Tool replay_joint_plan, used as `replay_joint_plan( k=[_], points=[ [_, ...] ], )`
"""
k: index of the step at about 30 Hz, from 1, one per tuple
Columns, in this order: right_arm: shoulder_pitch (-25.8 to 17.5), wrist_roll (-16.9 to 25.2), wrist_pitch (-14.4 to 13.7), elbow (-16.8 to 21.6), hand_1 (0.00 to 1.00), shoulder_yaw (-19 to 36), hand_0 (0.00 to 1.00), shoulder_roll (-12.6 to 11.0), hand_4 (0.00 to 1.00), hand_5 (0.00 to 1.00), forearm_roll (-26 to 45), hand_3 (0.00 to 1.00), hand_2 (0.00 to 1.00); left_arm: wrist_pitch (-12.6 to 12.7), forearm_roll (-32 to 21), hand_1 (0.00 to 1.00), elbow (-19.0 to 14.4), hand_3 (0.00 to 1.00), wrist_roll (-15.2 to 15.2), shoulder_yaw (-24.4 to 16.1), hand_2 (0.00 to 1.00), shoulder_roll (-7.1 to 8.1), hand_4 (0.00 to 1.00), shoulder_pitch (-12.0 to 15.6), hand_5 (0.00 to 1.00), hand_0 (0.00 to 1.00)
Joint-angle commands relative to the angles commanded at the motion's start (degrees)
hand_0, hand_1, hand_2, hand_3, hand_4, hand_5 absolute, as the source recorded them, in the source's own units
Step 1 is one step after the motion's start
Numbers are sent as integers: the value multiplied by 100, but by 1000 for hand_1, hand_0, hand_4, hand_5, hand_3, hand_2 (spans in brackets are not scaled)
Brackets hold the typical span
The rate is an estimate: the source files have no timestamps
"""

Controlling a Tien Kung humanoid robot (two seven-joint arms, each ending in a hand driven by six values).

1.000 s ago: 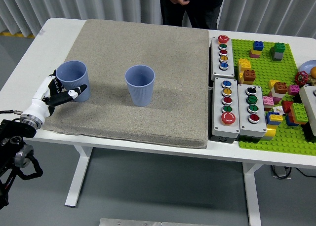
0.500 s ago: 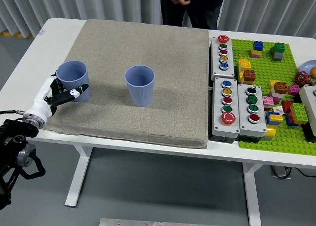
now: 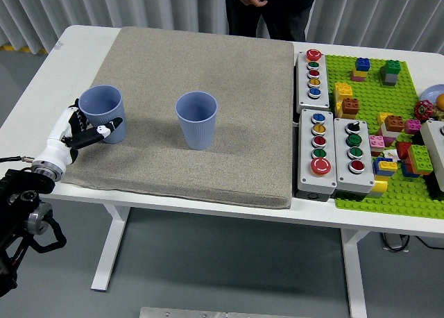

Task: Pick cup pour cup place

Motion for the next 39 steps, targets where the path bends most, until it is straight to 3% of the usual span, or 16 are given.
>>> replay_joint_plan(
  k=[4, 5, 10, 11, 16, 17, 22, 23, 28, 29, 32, 39],
  points=[
    [13, -2, 2, 0, 687, 3, 721, -3, 320, 299, -7, 700, 736, 58, 55, 847, -33, 998, 9, 25, 980, -14, 852, -14, 154, 889],
    [17, -3, 2, 0, 687, 2, 721, -3, 320, 301, -7, 699, 735, 66, 61, 782, -38, 962, 10, 33, 900, -16, 845, -19, 155, 847],
    [35, 0, -2, 0, 687, -3, 721, -3, 320, 301, 14, 699, 735, 134, 120, 782, -79, 962, 11, 97, 900, -40, 845, -42, 155, 847],
    [39, 1, -2, 0, 687, -5, 721, -4, 320, 300, 19, 699, 735, 172, 112, 733, -91, 841, 2, 114, 819, -49, 841, -49, 157, 815],
    [45, -1, 0, 0, 687, -6, 721, -5, 320, 300, 24, 699, 735, 270, 122, 733, -118, 841, 6, 165, 819, -64, 841, -66, 157, 815],
    [47, -2, 1, 0, 687, -4, 721, -5, 320, 300, 21, 699, 734, 329, 129, 665, -125, 690, 9, 181, 702, -68, 832, -63, 159, 737],
    [46, -6, 3, 0, 687, -3, 721, -5, 320, 300, 22, 699, 734, 587, 90, 665, -156, 690, -13, 231, 702, -90, 832, -24, 159, 737],
    [46, -7, 4, 0, 687, -2, 721, -5, 319, 300, 21, 699, 734, 626, 68, 555, -163, 587, -31, 242, 586, -98, 796, -11, 142, 624],
    [58, -14, 6, 0, 687, 7, 721, -6, 319, 300, 8, 699, 734, 893, -64, 555, -190, 587, -103, 315, 586, -160, 796, 32, 142, 624],
    [59, -15, 7, 0, 687, 6, 721, -6, 320, 301, 8, 699, 734, 909, -72, 521, -192, 544, -107, 321, 531, -163, 709, 35, 107, 552],
    [60, -15, 6, 0, 687, 4, 721, -5, 320, 301, 10, 699, 734, 1081, -179, 521, -211, 544, -192, 361, 531, -184, 709, 53, 107, 552],
    [57, -17, 10, 0, 687, 4, 721, -7, 320, 300, 7, 699, 734, 1144, -82, 518, -383, 542, -180, 313, 527, -173, 704, 88, 104, 539]
  ],
)
